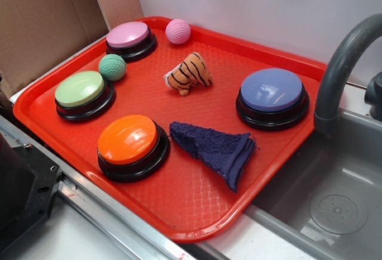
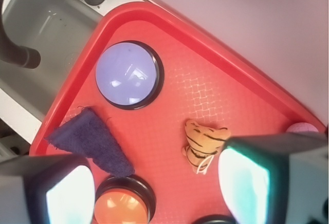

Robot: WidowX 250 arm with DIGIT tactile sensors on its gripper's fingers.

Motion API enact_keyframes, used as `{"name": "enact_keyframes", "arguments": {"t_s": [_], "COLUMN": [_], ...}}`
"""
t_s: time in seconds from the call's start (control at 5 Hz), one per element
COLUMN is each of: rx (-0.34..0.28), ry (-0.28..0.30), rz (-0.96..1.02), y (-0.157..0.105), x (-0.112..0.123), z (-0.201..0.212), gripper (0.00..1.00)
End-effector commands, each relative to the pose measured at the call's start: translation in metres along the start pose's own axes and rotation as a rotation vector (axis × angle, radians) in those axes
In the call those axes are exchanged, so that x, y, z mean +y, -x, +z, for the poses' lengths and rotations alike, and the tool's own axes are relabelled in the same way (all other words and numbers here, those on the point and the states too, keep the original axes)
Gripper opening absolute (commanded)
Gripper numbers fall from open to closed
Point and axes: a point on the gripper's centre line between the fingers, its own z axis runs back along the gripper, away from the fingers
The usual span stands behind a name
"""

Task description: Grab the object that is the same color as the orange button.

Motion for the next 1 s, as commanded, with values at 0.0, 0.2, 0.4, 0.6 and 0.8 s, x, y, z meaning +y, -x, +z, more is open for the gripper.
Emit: {"name": "enact_keyframes", "arguments": {"t_s": [0.0,0.2,0.4,0.6,0.8], "rx": [0.142,0.204,0.236,0.273,0.325], "ry": [0.097,0.161,0.203,0.201,0.168], "rz": [-0.032,-0.004,0.037,0.023,-0.019], "y": [0.014,0.034,0.048,0.048,0.041], "x": [0.049,0.068,0.072,0.062,0.053], "z": [-0.066,-0.115,-0.134,-0.146,-0.157], "gripper": [1.00,1.00,1.00,1.00,0.00]}}
